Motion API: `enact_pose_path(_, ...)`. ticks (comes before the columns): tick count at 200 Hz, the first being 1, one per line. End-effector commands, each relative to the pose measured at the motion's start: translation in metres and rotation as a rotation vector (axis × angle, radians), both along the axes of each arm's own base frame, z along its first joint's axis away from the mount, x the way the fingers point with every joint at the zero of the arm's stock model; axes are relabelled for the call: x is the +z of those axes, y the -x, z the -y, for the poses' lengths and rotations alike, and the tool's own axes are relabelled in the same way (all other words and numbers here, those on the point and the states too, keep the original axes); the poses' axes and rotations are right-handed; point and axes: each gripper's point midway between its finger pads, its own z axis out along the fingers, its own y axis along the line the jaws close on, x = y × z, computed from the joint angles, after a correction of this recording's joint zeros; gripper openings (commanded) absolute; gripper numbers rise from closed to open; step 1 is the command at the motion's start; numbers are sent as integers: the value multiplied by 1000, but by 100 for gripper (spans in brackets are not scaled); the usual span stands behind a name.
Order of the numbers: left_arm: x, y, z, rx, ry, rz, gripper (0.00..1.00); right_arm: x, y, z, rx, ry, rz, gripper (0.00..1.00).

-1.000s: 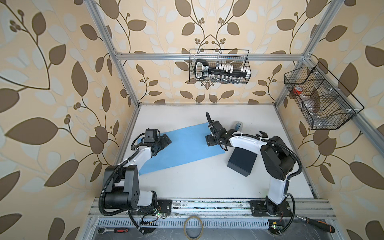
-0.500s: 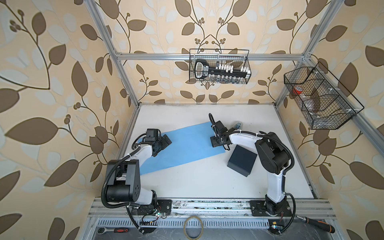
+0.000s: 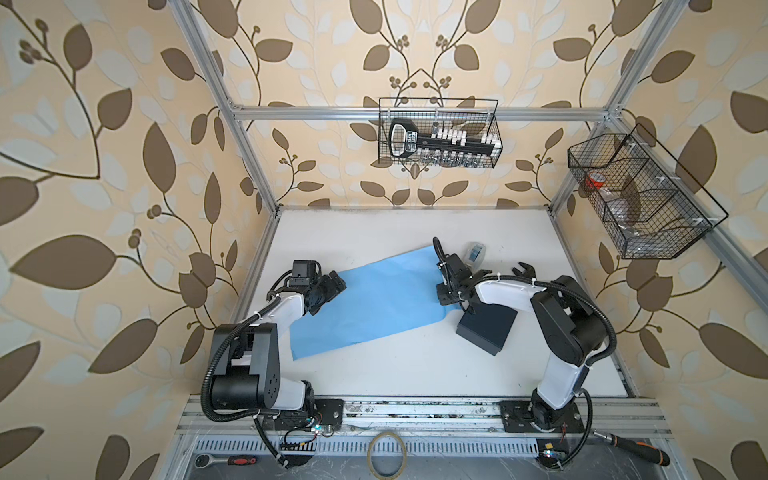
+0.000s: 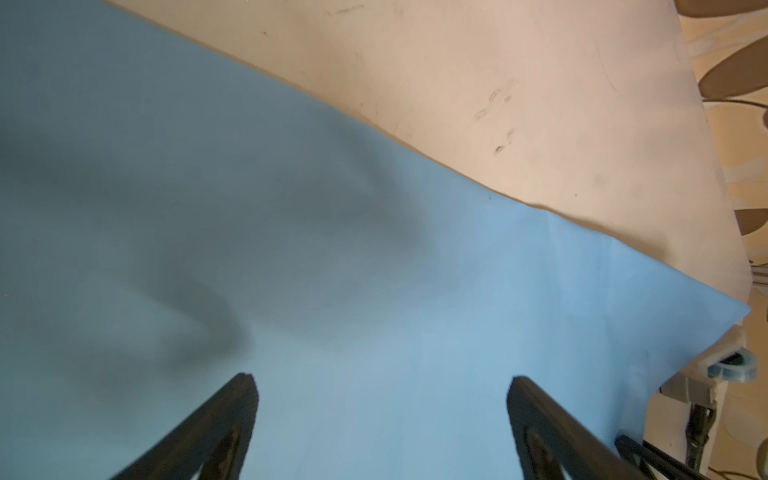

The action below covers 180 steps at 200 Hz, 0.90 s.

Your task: Wrap the gift box in paper

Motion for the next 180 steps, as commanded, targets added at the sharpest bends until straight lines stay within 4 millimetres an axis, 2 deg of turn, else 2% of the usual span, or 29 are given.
enact_pose_path(1,18,-2,21,-64,64,69,96,-19,33,36,-53,75,-94,20)
enact_pose_path(37,19,-4,54,-156,40,69,96,-11,36,45,-131,15,-44,23)
enact_pose_path(58,15,-7,67,-198,37,53,96,1,34,42,-139,-60,-12,32)
enact_pose_path(66,19,-10,70,-207,36,63,96,13,31,38,-134,-91,13,40)
enact_pose_path(69,10,-9,70,-209,33,36,96,18,30,38,-132,-101,24,42)
enact_pose_path(76,8,-11,71,-211,32,32,96,30,29,36,-131,-120,49,48)
enact_pose_path(93,12,-18,72,-220,30,40,96,62,29,38,-137,-160,118,62)
enact_pose_path(115,37,-24,83,-250,55,119,96,93,38,60,-187,-173,190,76)
enact_pose_path(119,51,-23,87,-260,62,160,96,97,41,66,-204,-172,204,80)
enact_pose_path(133,75,-17,110,-313,93,229,96,107,54,90,-277,-190,241,90)
enact_pose_path(144,90,-6,139,-384,127,267,96,112,63,104,-328,-239,263,94)
enact_pose_path(164,105,22,199,-539,195,291,96,107,84,135,-483,-312,271,100)
enact_pose_path(180,112,45,241,-656,221,295,96,101,104,166,-629,-280,278,100)
